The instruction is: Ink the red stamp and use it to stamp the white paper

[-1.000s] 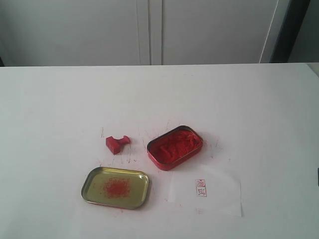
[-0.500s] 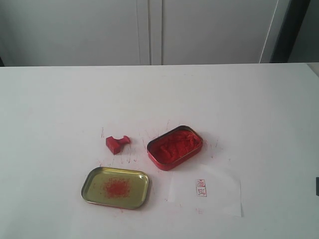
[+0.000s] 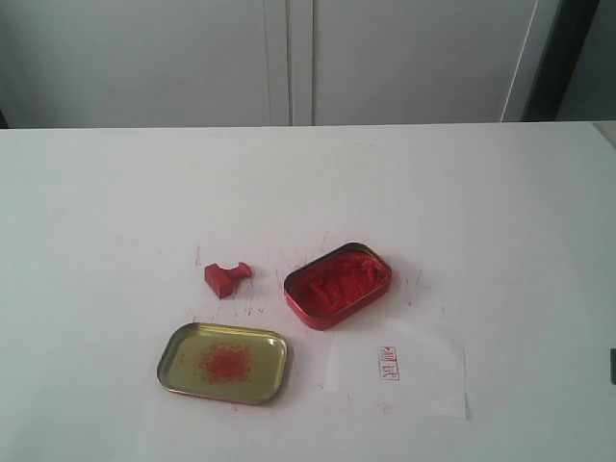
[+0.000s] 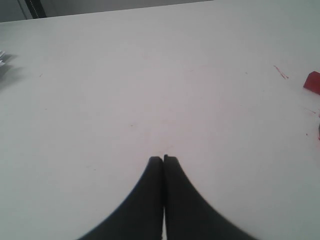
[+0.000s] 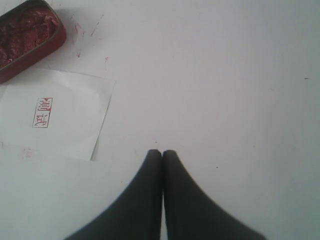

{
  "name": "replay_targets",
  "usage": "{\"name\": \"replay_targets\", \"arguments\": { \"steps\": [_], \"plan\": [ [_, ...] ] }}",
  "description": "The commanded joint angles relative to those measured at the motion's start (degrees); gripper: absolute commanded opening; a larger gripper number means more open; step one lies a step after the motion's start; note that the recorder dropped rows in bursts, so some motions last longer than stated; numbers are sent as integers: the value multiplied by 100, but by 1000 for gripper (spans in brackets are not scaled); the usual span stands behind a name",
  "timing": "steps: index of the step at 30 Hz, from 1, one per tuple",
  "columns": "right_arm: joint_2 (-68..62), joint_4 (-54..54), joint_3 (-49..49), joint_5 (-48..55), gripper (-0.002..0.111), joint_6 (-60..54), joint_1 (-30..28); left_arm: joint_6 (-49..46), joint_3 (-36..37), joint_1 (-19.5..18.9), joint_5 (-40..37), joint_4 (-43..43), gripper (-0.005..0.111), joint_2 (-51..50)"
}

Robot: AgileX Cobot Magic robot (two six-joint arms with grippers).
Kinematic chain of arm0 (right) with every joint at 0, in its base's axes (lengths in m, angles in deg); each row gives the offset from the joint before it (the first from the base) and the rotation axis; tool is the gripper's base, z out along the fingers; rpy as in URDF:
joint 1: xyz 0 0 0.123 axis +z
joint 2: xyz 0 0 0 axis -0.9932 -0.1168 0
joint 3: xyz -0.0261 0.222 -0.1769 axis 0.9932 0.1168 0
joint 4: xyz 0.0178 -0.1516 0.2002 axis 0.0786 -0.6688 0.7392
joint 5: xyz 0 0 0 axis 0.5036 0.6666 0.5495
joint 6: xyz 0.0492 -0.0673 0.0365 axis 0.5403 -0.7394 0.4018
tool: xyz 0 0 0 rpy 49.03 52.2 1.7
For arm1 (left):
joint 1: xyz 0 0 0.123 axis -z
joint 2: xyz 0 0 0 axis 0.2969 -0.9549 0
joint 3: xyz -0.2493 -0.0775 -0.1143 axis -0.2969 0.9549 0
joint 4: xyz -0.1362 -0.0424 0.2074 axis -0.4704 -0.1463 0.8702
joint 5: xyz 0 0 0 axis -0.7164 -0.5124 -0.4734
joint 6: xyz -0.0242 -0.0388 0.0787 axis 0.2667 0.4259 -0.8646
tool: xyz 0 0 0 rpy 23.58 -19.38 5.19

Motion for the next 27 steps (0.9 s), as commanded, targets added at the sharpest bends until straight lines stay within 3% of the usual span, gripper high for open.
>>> {"name": "replay_targets", "arguments": {
  "steps": [1, 10, 27],
  "plan": [
    [22, -16, 29, -23, 0, -51, -28, 22, 10, 15, 5, -33, 0, 2],
    [62, -18, 29, -23, 0, -51, -28, 22, 10, 15, 5, -33, 0, 2],
    [1513, 1, 29, -23, 0, -51, -28, 22, 10, 15, 5, -33, 0, 2]
  ]
}}
